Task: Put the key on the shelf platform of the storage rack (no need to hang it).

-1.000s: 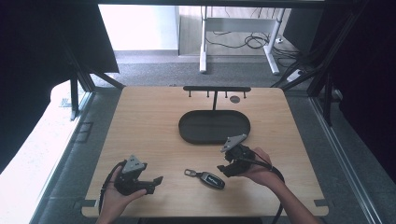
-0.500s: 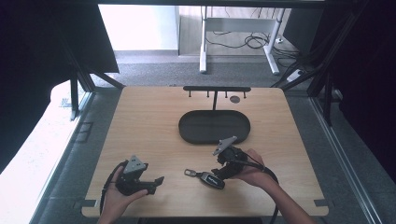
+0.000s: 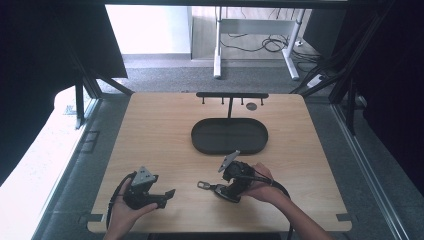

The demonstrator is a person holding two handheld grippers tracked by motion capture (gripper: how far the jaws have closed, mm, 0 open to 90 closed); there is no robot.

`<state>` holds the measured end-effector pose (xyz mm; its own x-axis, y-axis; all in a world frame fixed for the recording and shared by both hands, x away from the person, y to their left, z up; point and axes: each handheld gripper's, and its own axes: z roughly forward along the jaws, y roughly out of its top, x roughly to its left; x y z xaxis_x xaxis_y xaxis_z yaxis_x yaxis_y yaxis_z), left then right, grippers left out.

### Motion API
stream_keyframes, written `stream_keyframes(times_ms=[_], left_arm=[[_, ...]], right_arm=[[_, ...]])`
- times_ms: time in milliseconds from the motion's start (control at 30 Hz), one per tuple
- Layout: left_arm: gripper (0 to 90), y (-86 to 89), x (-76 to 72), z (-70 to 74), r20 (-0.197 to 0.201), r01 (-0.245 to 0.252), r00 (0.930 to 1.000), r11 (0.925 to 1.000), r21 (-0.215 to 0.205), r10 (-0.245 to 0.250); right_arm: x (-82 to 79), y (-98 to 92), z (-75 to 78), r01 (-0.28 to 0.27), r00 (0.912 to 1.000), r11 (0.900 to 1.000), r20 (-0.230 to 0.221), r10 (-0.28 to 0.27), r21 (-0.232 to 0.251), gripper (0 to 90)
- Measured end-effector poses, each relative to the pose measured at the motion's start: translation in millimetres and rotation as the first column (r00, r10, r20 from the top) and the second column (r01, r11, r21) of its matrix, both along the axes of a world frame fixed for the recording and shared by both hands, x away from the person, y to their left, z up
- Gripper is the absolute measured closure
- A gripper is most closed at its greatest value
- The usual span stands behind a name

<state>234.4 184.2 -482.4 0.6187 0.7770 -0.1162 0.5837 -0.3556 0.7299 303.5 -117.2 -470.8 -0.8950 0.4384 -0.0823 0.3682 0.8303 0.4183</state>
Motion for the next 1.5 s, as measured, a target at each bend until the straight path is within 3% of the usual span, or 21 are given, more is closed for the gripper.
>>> stream_keyframes(times_ms=[433, 733, 1067, 1500], left_arm=[[20.3, -0.3, 0.2, 0.0, 0.001, 0.008, 1.0000, 1.0000, 0.003, -0.008], [20.2, -1.0, 0.8, -1.4, -0.003, 0.008, 1.0000, 0.9999, 0.007, -0.008], [20.3, -1.0, 0.0, -0.2, 0.006, 0.005, 1.0000, 1.0000, 0.001, -0.005], [20.3, -0.3, 0.2, -0.1, 0.008, 0.003, 1.0000, 1.0000, 0.001, -0.003]], right_arm=[[-3.8, 8.4, -21.6, -0.025, 0.9984, 0.998, -0.053, 0.022, -0.058, 34.7], [-2.4, 8.1, -30.0, -0.037, 0.9971, 0.997, -0.070, 0.032, -0.066, 37.2], [-2.9, 11.5, -34.9, -0.044, 0.9965, 0.995, -0.075, 0.037, -0.088, 42.0], [-1.8, 12.1, -35.0, -0.051, 0.9935, 0.996, -0.105, 0.043, -0.073, 48.7]])
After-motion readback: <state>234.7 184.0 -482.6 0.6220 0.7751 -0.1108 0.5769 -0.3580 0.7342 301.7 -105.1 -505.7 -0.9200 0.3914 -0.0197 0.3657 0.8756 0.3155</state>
